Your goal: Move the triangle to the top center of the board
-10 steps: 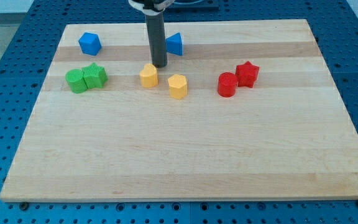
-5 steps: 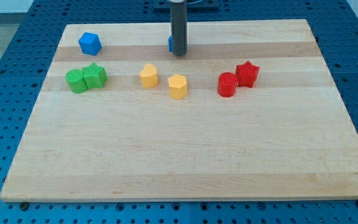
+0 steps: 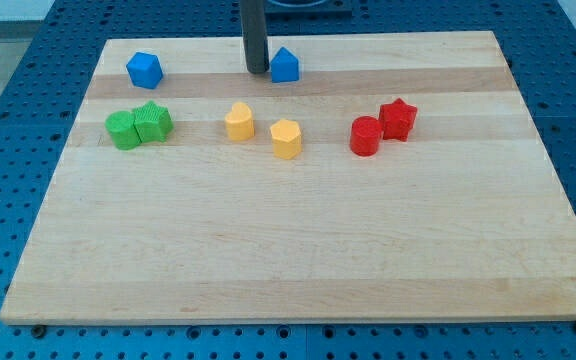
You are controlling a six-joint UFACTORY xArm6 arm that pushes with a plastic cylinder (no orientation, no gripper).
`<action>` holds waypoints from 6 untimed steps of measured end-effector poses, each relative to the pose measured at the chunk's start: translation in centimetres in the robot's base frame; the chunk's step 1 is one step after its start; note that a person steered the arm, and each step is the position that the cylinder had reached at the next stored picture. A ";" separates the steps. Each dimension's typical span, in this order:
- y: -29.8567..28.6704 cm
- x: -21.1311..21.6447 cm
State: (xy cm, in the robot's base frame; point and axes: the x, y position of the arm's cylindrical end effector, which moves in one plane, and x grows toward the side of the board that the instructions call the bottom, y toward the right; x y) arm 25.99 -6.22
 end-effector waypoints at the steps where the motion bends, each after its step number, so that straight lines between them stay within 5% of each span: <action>1: 1.0 0.0; 6: 3.5 0.0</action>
